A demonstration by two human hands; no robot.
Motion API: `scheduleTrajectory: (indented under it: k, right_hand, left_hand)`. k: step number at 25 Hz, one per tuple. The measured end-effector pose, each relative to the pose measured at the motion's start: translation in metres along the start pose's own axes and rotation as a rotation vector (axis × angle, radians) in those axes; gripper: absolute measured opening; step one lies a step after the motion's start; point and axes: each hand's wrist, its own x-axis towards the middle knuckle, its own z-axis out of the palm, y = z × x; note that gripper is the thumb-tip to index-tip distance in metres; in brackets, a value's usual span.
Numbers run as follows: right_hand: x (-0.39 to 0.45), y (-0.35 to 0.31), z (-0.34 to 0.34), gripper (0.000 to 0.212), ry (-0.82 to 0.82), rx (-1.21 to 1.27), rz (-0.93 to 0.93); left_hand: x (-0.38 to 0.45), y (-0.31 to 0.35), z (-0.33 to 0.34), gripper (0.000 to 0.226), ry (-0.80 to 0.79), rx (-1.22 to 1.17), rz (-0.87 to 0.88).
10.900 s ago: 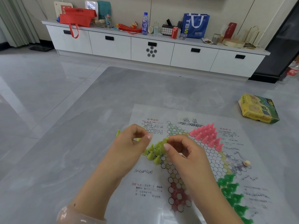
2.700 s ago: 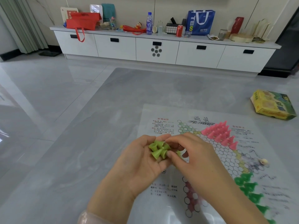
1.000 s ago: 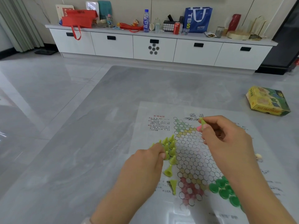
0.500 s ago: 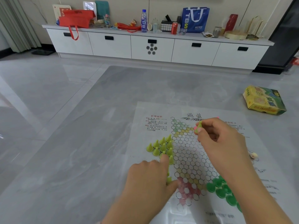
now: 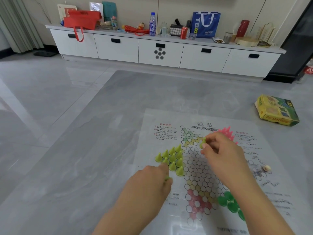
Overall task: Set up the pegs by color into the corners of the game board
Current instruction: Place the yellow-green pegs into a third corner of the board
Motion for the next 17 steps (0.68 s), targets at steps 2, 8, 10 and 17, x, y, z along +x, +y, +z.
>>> scheduleTrajectory:
  k: [2,8,10,17]
  right_hand:
    - [0.004,0.002,0.007,0.006,-0.042,-0.042,0.012]
    - [0.01,0.003,0.022,0.006,-0.016,-0.106,-0.048]
    - [0.012,0.005,0.026,0.007,0.007,-0.151,-0.064]
    - [0.019,0.009,0.039,0.008,0.062,-0.227,-0.074]
  left_hand:
    - [-0.001,-0.009,-0.012,0.013,0.109,-0.205,-0.043]
    - [0.012,-0.033,-0.031,0.011,0.373,-0.596,-0.243]
    - [0.013,-0.033,-0.032,0.012,0.371,-0.661,-0.267]
    - [0.015,-0.031,-0.032,0.016,0.36,-0.695,-0.251]
